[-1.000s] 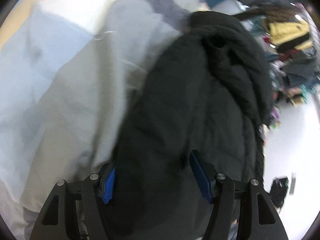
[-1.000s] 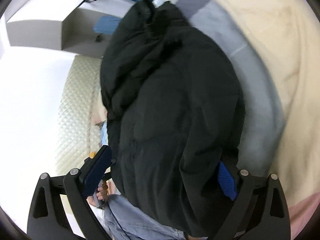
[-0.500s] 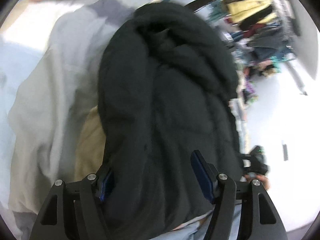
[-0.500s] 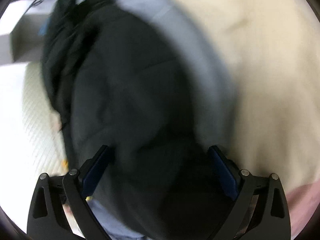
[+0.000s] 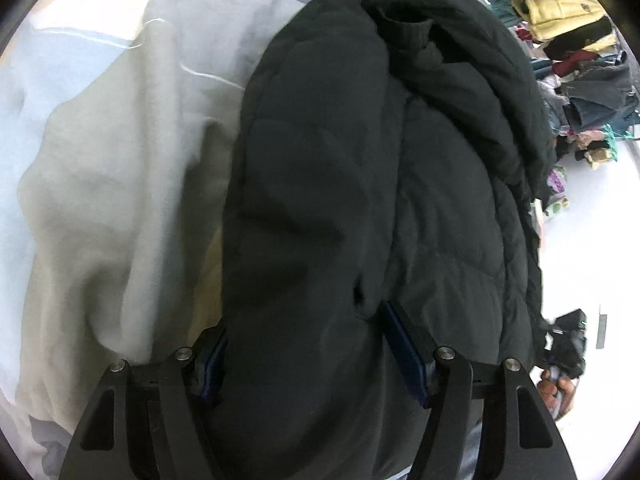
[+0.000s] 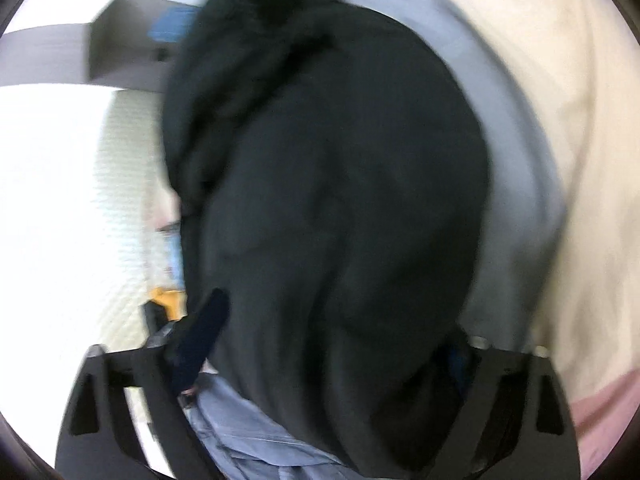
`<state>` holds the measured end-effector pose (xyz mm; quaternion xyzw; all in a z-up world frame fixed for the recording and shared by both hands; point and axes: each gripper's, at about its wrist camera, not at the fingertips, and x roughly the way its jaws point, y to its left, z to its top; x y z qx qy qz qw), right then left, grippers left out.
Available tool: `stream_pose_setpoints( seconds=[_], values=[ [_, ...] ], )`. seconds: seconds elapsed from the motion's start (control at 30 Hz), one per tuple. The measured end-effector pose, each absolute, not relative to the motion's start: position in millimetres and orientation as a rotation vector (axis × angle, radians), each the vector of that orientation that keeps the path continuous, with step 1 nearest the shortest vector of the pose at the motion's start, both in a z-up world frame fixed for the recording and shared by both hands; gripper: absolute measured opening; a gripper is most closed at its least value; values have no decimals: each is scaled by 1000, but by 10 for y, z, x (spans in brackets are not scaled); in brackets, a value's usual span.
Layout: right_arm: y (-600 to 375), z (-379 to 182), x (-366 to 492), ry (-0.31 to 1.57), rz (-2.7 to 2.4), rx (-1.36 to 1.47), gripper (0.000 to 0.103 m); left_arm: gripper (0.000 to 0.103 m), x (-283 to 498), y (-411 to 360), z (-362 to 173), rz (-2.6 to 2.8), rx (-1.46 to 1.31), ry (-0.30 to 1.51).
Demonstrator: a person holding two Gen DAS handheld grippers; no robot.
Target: Fold large clothes
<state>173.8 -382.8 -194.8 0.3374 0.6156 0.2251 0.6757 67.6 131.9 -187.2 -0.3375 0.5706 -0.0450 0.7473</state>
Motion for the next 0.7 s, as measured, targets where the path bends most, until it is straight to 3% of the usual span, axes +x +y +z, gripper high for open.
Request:
stream_pose_setpoints(
  seconds=[0.07,0.17,0.3,0.4,0.43,0.47,0.7],
  values=[
    [-3854,-2019,1747,1415,448,740,42,58,662,1277,-1835,-150,-747,1215],
    [-3815,-1884,1737,1365,480,719,26,57,643,1133,-1648,-283,-728,1136],
    [-3699,-1641,1711,1278,545,654,18,54,547,1016,-1379,-390,-672,1019],
    [-3697,-1490,1654,1201,569,621,14,29,510,1097,-1346,-385,-721,984],
    [-3700,-1452,1638,1183,570,616,13,16,494,1166,-1349,-375,-749,976],
    [-3706,-1410,1620,1165,572,614,12,12,480,1218,-1351,-360,-780,971],
    [-3933,-1092,1378,1015,597,669,8,5,220,1400,-1065,-366,-924,836]
  ],
)
